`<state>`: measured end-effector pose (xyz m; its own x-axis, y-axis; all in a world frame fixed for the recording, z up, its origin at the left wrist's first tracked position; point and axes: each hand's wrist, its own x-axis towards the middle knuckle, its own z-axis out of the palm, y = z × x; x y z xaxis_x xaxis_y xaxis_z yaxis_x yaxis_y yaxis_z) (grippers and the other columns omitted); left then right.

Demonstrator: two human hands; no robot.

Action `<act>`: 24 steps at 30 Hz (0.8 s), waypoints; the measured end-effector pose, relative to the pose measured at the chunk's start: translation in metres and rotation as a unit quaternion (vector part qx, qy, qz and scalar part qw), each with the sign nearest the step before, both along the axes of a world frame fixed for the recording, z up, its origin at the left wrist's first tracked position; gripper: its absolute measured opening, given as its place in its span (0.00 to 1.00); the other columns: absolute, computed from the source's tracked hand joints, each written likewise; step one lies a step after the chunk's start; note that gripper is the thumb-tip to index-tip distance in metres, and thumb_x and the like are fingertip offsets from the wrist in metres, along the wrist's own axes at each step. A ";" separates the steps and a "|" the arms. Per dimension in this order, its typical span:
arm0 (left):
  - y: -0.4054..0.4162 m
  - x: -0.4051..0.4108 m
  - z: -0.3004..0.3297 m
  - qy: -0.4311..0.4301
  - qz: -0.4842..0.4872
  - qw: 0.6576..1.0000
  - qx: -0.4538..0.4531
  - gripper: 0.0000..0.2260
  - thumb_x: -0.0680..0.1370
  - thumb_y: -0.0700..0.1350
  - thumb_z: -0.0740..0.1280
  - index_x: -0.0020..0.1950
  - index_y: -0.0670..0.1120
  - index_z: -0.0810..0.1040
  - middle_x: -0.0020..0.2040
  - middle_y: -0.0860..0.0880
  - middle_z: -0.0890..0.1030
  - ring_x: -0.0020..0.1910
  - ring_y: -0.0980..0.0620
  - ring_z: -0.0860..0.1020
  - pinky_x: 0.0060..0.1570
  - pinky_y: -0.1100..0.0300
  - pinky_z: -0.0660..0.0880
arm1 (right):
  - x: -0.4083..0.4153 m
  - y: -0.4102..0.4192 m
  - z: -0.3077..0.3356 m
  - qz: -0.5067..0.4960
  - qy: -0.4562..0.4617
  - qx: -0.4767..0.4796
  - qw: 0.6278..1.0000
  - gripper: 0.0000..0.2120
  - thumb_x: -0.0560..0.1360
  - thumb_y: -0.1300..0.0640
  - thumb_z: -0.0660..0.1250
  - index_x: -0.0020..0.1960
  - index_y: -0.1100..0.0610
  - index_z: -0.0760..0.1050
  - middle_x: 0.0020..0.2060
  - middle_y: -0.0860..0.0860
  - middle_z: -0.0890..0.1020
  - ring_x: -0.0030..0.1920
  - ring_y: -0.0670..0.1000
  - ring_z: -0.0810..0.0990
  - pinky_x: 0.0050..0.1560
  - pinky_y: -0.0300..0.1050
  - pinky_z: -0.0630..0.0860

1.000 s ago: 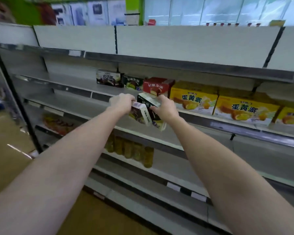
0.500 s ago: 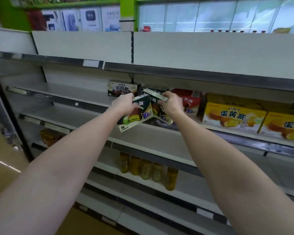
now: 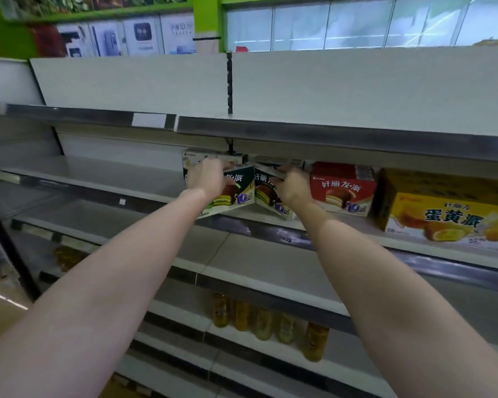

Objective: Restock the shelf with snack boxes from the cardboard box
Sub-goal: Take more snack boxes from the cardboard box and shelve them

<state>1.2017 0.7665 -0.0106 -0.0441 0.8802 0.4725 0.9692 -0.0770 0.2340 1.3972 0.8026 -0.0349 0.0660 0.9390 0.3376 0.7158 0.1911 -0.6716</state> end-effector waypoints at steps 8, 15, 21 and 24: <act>0.084 -0.022 -0.011 -0.023 -0.045 0.996 -0.068 0.22 0.74 0.55 0.74 0.67 0.55 0.78 0.64 0.46 0.77 0.57 0.44 0.78 0.58 0.54 0.76 | -0.003 0.072 -0.001 0.059 -0.117 -0.025 0.991 0.22 0.78 0.53 0.69 0.70 0.58 0.73 0.65 0.59 0.78 0.65 0.60 0.75 0.66 0.50 0.72; 0.120 -0.023 -0.013 -0.026 -0.137 0.986 -0.096 0.21 0.72 0.56 0.75 0.64 0.63 0.78 0.63 0.47 0.76 0.61 0.43 0.74 0.60 0.51 0.73 | 0.018 0.102 0.002 -0.026 -0.306 0.033 0.951 0.25 0.77 0.57 0.69 0.72 0.46 0.71 0.69 0.60 0.70 0.70 0.65 0.64 0.70 0.61 0.63; 0.126 -0.001 -0.011 -0.004 -0.216 0.972 -0.087 0.21 0.73 0.55 0.73 0.66 0.60 0.78 0.70 0.47 0.74 0.67 0.43 0.72 0.65 0.49 0.70 | 0.015 0.112 0.004 -0.096 -0.349 0.066 0.930 0.29 0.74 0.60 0.69 0.73 0.55 0.65 0.68 0.64 0.70 0.67 0.68 0.68 0.66 0.65 0.67; 0.128 0.005 -0.012 0.040 -0.217 0.973 -0.071 0.24 0.74 0.59 0.71 0.70 0.58 0.74 0.71 0.46 0.73 0.68 0.42 0.72 0.66 0.50 0.70 | 0.015 0.110 0.010 -0.087 -0.341 0.081 0.933 0.25 0.75 0.64 0.66 0.71 0.59 0.68 0.64 0.63 0.74 0.64 0.65 0.73 0.63 0.60 0.73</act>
<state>1.2069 0.8941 -0.0228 0.3778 0.8647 0.3311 0.8686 -0.4548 0.1966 1.4126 0.9126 -0.0252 -0.0692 0.8672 0.4931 0.9956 0.0917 -0.0215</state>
